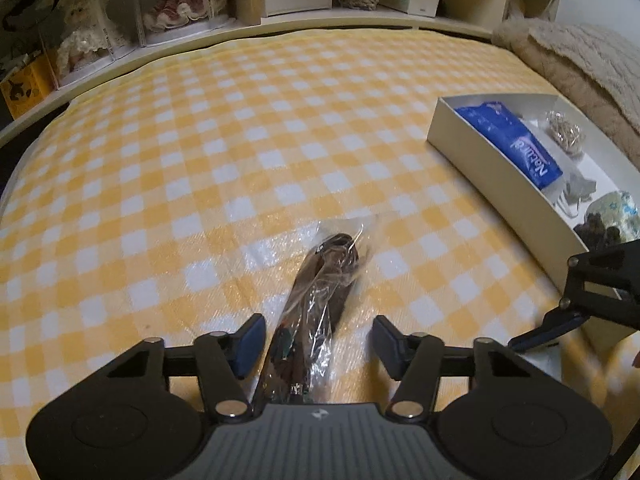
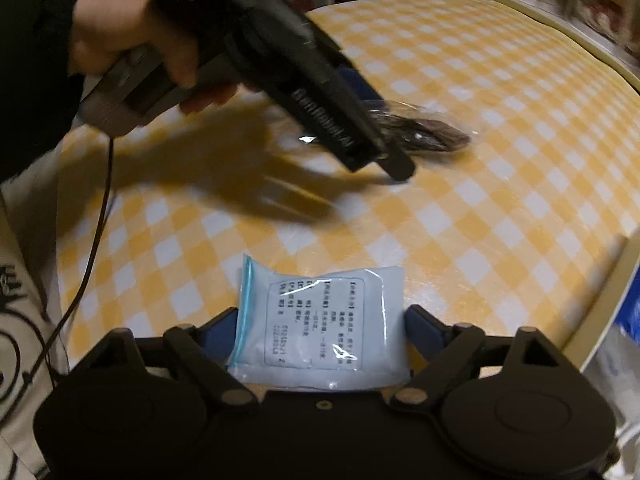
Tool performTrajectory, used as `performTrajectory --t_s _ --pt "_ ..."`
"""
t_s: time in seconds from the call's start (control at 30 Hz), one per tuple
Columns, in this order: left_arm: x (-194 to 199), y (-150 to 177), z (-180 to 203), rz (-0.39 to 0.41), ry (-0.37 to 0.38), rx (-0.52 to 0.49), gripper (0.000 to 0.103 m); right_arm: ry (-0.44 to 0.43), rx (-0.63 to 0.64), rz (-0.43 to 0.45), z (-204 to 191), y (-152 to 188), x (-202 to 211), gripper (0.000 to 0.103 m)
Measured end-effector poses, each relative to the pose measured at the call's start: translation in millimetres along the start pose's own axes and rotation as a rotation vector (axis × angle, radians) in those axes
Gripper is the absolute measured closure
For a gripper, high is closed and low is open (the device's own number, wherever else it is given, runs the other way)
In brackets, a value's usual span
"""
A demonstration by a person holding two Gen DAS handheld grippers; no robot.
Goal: Organize soft objects
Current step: 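Grasp the clear bag of dark hair ties with left tool while right tool grasps the small clear packet, then carry the hair-tie bag with left tool while right tool carries the clear packet to the box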
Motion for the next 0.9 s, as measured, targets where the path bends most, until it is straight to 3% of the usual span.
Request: performTrajectory --t_s 0.13,0.23,0.33,0.67,0.9 --pt "1.6 3.2 -0.3 -0.004 -0.024 0.001 0.069 0.039 -0.040 0.006 -3.4 2.9 3.5 0.023" --pt "4.1 1.6 -5.9 0.004 -0.033 0.062 0.071 0.057 -0.102 0.021 4.7 6.9 8.3 0.035" --pt "7.8 3.7 -7.3 0.010 -0.042 0.093 0.072 0.068 -0.131 0.032 10.1 9.4 14.7 0.038" --pt "34.2 -0.5 5.9 0.086 -0.054 0.143 0.072 0.133 -0.236 0.106 29.5 3.6 33.6 0.040" --pt "65.6 -13.1 12.8 0.182 -0.041 0.230 0.072 0.213 -0.302 0.205 42.3 -4.0 79.4 0.039"
Point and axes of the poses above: each gripper's, at about its wrist camera, not at the fingertips, and x roughly against the way its jaws point, z to its right, y to its underside, the point moved 8 cm from there along -x, roughly the way its jaws point, and after that the axes turned 13 degrees about x, right-handed, at the moved point
